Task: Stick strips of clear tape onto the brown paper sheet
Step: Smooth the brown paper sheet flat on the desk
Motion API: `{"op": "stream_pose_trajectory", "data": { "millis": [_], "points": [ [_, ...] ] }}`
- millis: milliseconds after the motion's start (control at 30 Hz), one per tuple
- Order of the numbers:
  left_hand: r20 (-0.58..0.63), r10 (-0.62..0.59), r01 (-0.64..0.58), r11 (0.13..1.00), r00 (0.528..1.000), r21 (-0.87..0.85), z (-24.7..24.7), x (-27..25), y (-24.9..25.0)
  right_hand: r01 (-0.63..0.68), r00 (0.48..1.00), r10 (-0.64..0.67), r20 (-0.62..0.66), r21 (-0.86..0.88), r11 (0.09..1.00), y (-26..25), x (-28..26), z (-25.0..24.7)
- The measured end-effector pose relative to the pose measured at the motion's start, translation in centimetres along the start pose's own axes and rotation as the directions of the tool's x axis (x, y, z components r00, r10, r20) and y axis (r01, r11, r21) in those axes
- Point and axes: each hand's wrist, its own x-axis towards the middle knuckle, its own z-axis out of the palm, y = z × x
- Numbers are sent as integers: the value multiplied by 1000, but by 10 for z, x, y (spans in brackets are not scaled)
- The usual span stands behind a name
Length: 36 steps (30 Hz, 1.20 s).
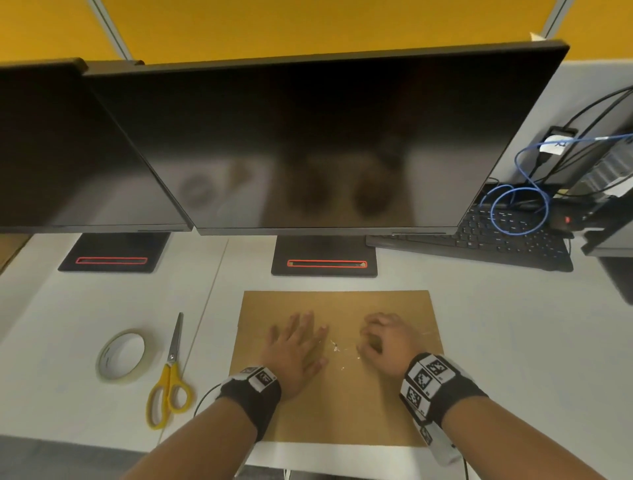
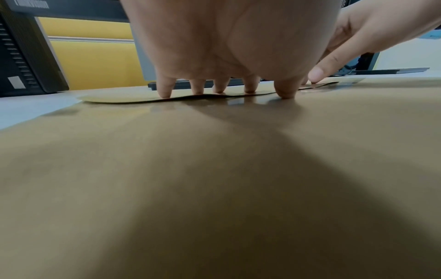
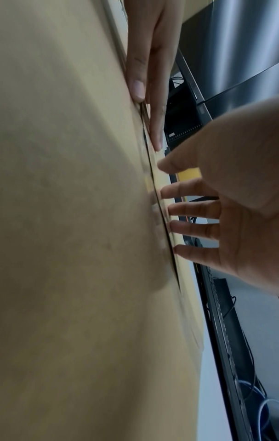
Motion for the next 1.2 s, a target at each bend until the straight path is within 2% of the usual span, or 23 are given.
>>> {"op": "stream_pose_trajectory", "data": {
  "millis": [100,300,467,533,733,867,1033,1200],
  "points": [
    [6,-2,2,1000,1000,-14,-4,0,0,1,1000,0,16,-60,998,-6,0,-1],
    [-70,-32,25,995,997,-101,-10,-1,0,27,998,-20,64,-113,993,-18,4,-6],
    [-111,-78,61,987,991,-149,-11,-4,3,168,983,-159,88,-107,980,-35,11,2],
    [-106,-96,79,985,990,-155,-14,-7,3,184,982,-176,69,-122,975,-39,13,3],
    [-97,-163,149,980,982,-134,-15,-24,-19,233,972,-227,56,-122,965,-66,27,10],
    [-79,-236,218,958,968,-186,-8,-40,-47,257,962,-245,118,-94,962,-95,38,22],
    [5,-204,201,958,979,-202,2,-56,-85,242,949,-182,258,-225,944,-127,49,36],
    [34,-128,132,983,991,-128,16,-58,-104,174,950,-82,302,-292,941,-147,56,53]
  ]
}}
